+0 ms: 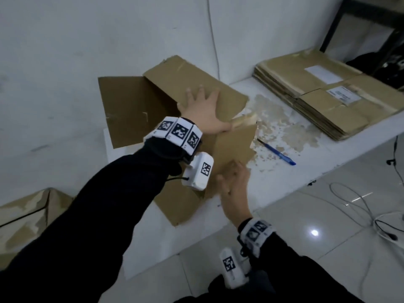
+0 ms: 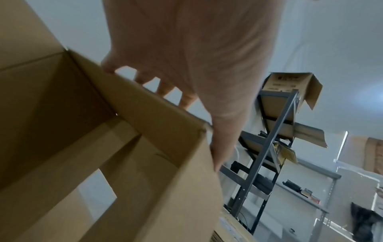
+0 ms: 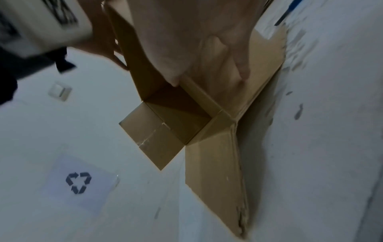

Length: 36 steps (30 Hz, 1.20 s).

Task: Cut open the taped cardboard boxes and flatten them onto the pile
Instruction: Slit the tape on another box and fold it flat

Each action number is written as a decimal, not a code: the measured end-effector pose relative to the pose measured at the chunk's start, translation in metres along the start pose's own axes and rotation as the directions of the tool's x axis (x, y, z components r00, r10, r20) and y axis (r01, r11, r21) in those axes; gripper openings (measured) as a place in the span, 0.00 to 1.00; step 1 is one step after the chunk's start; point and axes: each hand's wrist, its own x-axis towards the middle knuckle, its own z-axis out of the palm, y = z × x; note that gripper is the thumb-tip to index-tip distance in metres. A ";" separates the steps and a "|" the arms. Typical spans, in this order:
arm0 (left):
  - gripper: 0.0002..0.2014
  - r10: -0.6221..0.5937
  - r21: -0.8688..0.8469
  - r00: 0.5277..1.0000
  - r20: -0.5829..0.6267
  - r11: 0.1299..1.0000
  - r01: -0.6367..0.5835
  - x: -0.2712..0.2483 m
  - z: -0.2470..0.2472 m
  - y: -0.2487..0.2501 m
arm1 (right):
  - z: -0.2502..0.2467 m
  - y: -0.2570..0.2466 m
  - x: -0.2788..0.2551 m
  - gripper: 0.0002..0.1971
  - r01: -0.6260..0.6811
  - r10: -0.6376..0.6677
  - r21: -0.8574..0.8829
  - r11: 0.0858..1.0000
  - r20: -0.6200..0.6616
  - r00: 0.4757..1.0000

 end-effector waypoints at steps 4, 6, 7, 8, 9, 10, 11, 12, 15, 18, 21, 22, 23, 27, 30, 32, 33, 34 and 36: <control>0.55 0.018 0.047 0.996 0.090 0.999 -0.022 -0.012 -0.007 -0.029 | -0.058 0.007 0.039 0.27 -0.295 0.315 0.305 0.905 -0.015 0.949; 0.56 0.029 0.051 0.991 0.129 0.998 -0.036 -0.023 -0.007 -0.044 | -0.074 0.009 0.067 0.34 -0.478 0.424 0.343 0.809 0.223 0.878; 0.57 0.021 0.044 0.989 0.144 0.999 -0.027 -0.029 -0.006 -0.052 | -0.079 0.004 0.077 0.37 -0.532 0.426 0.399 0.747 0.328 0.844; 0.59 0.009 0.035 0.986 0.165 0.999 -0.014 -0.035 -0.004 -0.060 | -0.083 -0.003 0.085 0.38 -0.533 0.384 0.494 0.687 0.377 0.843; 0.61 -0.007 0.023 0.983 0.181 1.000 0.002 -0.042 -0.002 -0.067 | -0.087 -0.013 0.092 0.37 -0.470 0.316 0.592 0.655 0.351 0.881; 0.62 -0.023 0.006 0.982 0.190 1.000 0.022 -0.048 -0.001 -0.071 | -0.091 -0.026 0.100 0.34 -0.375 0.241 0.680 0.630 0.287 0.927; 0.63 -0.039 -0.009 0.980 0.197 0.999 0.041 -0.053 0.000 -0.074 | -0.096 -0.041 0.108 0.31 -0.267 0.164 0.734 0.625 0.210 0.964; 0.64 -0.051 -0.013 0.978 0.202 0.998 0.055 -0.057 0.001 -0.074 | -0.100 -0.058 0.115 0.27 -0.157 0.078 0.762 0.628 0.139 0.987; 0.67 -0.075 0.083 0.978 0.193 0.995 0.060 -0.066 -0.004 -0.060 | -0.102 -0.107 0.130 0.13 0.150 -0.277 0.618 0.772 0.114 0.954; 0.61 -0.210 0.223 0.970 0.126 0.958 0.178 -0.081 -0.028 -0.040 | -0.093 -0.125 0.137 0.14 0.383 -0.486 0.316 0.868 0.389 0.782; 0.21 -0.260 0.289 0.930 -0.260 0.898 0.332 -0.101 -0.058 -0.017 | -0.084 -0.122 0.149 0.38 0.352 -0.326 0.097 0.931 0.657 0.680; 0.15 -0.226 0.265 0.892 -0.390 0.901 0.344 -0.105 -0.061 -0.005 | -0.081 -0.120 0.153 0.46 0.301 -0.261 0.070 0.951 0.702 0.663; 0.16 -0.186 0.246 0.862 -0.471 0.911 0.331 -0.105 -0.059 0.011 | -0.077 -0.119 0.156 0.52 0.274 -0.228 0.059 0.960 0.733 0.641; 0.25 -0.280 0.102 0.914 -0.294 0.942 0.321 -0.065 -0.016 0.064 | -0.069 -0.114 0.176 0.54 0.188 -0.293 0.225 0.956 0.743 0.602; 0.24 -0.421 0.088 0.850 -0.317 0.879 0.468 -0.046 0.019 0.063 | -0.075 -0.096 0.195 0.37 0.122 -0.264 0.241 0.963 0.742 0.617; 0.24 -0.468 0.108 0.784 -0.407 0.828 0.551 -0.047 0.036 0.062 | -0.089 -0.074 0.210 0.26 0.507 -0.387 0.028 0.862 0.682 0.621; 0.24 -0.488 0.105 0.754 -0.439 0.806 0.583 -0.049 0.043 0.064 | -0.101 -0.063 0.217 0.24 0.701 -0.493 -0.100 0.706 0.642 0.588; 0.25 -0.500 0.106 0.728 -0.469 0.787 0.608 -0.048 0.047 0.067 | -0.114 -0.053 0.222 0.24 0.820 -0.583 -0.205 0.534 0.612 0.534; 0.33 -0.553 0.083 0.681 -0.480 0.744 0.663 -0.042 0.054 0.076 | -0.142 -0.040 0.212 0.21 0.901 -0.640 -0.261 0.347 0.636 0.431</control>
